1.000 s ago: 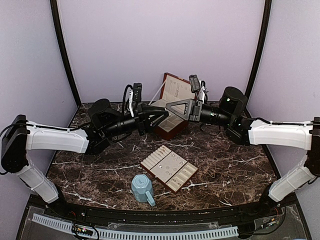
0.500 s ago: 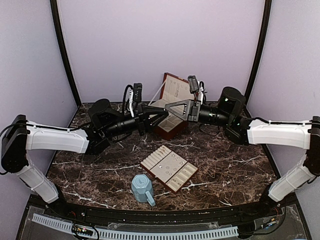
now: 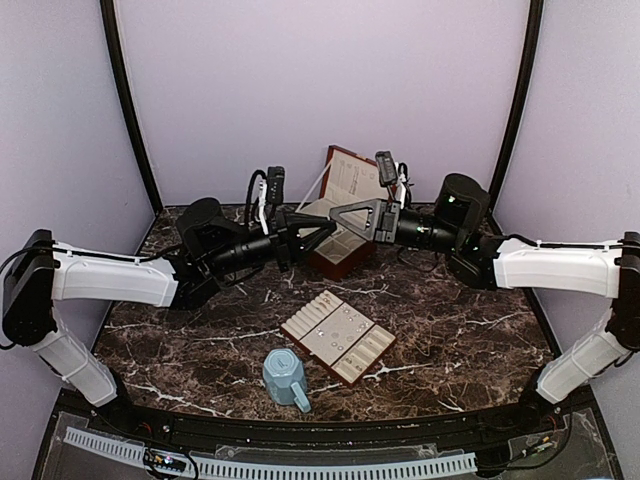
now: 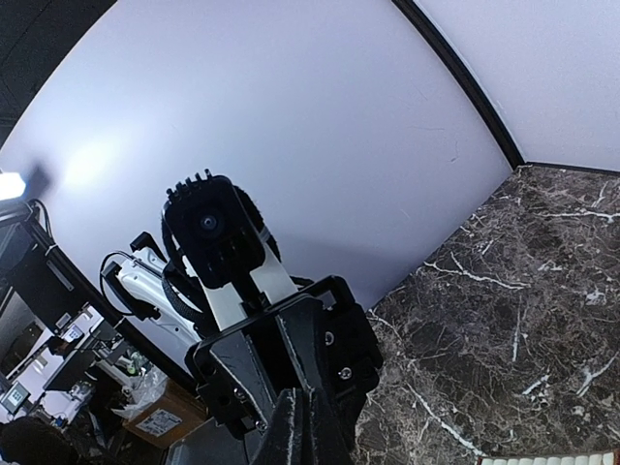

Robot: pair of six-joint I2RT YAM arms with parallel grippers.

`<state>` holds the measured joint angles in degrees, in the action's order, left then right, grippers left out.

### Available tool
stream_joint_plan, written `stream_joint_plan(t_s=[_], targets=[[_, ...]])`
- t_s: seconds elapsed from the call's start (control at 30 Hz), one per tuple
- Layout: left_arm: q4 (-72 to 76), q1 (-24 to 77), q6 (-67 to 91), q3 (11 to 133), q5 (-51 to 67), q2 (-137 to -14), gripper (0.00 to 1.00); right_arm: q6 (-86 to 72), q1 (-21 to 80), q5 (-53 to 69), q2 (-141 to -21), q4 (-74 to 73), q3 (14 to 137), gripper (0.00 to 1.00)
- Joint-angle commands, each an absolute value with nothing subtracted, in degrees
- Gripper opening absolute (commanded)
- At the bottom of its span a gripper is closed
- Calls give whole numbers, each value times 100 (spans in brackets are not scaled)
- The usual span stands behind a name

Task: Organize the mixed jewelry
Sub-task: Pass from the right arm to the left

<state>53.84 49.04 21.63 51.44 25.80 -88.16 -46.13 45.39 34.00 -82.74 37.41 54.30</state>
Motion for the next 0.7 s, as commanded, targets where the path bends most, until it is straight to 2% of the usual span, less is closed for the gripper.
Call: stream_joint_plan(t_s=[0.0, 0.23, 0.67], targets=[[5472, 4913, 2125, 5247, 2478, -8694, 12, -4535, 4593, 3421, -8323, 3775, 5552, 0], [5432, 4915, 2153, 5226, 2358, -8672, 9, -4509, 4588, 3410, -8289, 3721, 5541, 1], [5253, 4918, 2239, 5087, 2168, -8578, 6, -4527, 4519, 3174, -8064, 3742, 5366, 35]])
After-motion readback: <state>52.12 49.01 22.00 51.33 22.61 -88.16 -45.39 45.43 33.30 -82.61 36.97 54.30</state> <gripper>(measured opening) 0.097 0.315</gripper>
